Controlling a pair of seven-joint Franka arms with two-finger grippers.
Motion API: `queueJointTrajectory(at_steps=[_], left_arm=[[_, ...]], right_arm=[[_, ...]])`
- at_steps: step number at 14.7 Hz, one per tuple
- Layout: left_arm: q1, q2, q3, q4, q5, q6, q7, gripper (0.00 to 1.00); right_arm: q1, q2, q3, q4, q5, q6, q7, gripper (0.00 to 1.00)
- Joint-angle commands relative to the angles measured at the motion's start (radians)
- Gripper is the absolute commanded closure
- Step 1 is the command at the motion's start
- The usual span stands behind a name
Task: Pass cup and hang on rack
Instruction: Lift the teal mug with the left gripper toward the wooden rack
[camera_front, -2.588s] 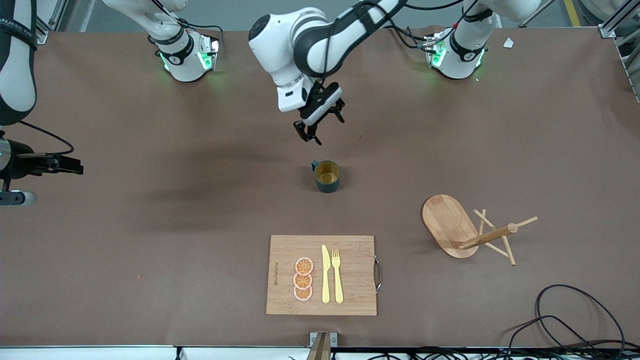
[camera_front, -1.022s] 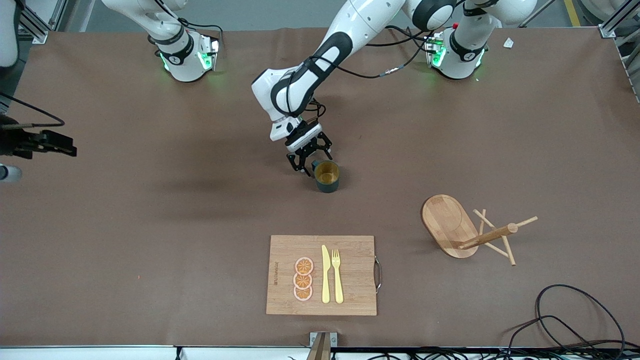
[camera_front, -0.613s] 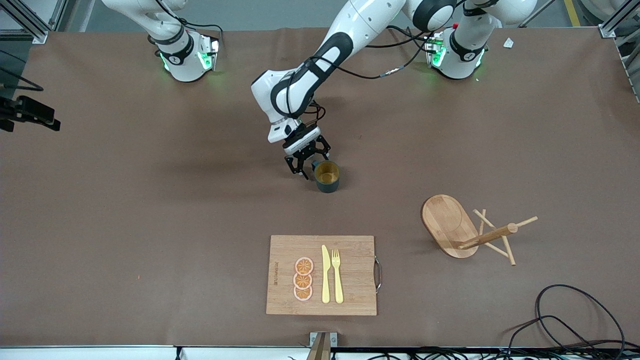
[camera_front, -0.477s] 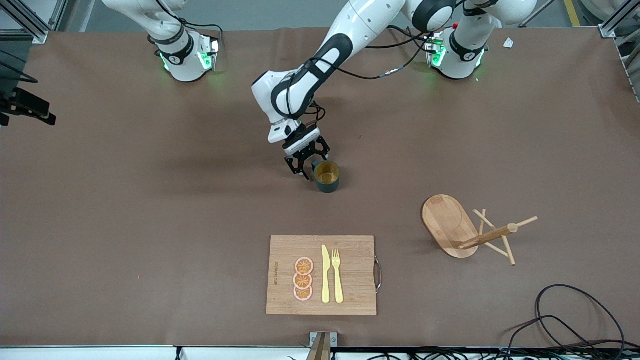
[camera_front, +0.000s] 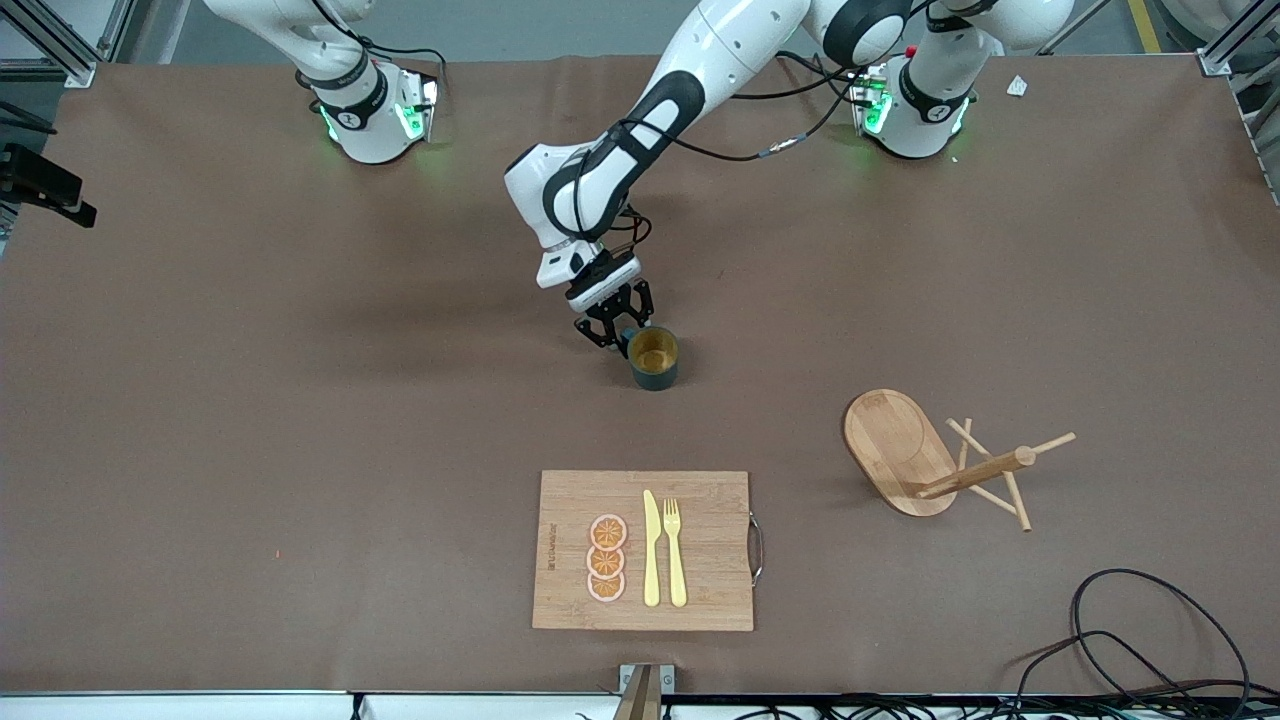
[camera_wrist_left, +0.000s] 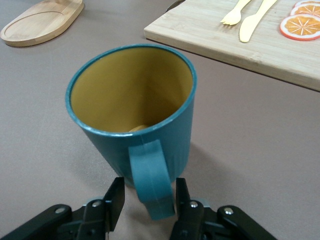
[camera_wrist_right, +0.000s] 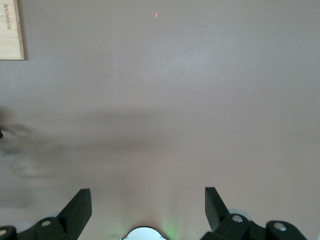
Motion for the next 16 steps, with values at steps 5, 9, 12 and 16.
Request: queueJointTrajectory(at_steps=[5,9,12,16], left_arm=[[0.001,0.001,0.004,0.026,0.003,0.016,-0.003,0.99],[0.05,-0.062,-0.005,0.026,-0.104,0.016,0.04,0.99],[0.099,-0.145,-0.006,0.024,-0.233,0.043,0.1,0.99],[0.182,-0.272,-0.005,0.02,-0.436,0.048,0.238,0.99]], right_arm=[[-0.013,-0.061,0.005,-0.033,0.016,-0.025,-0.042,0.0],[-0.005,-0.061,0.013,-0.039,0.014,-0.018,-0.044,0.0],[-0.002,-0.059,0.013,-0.04,0.014,-0.016,-0.044,0.0],[-0.005,-0.058,0.013,-0.04,0.014,-0.014,-0.044,0.0]])
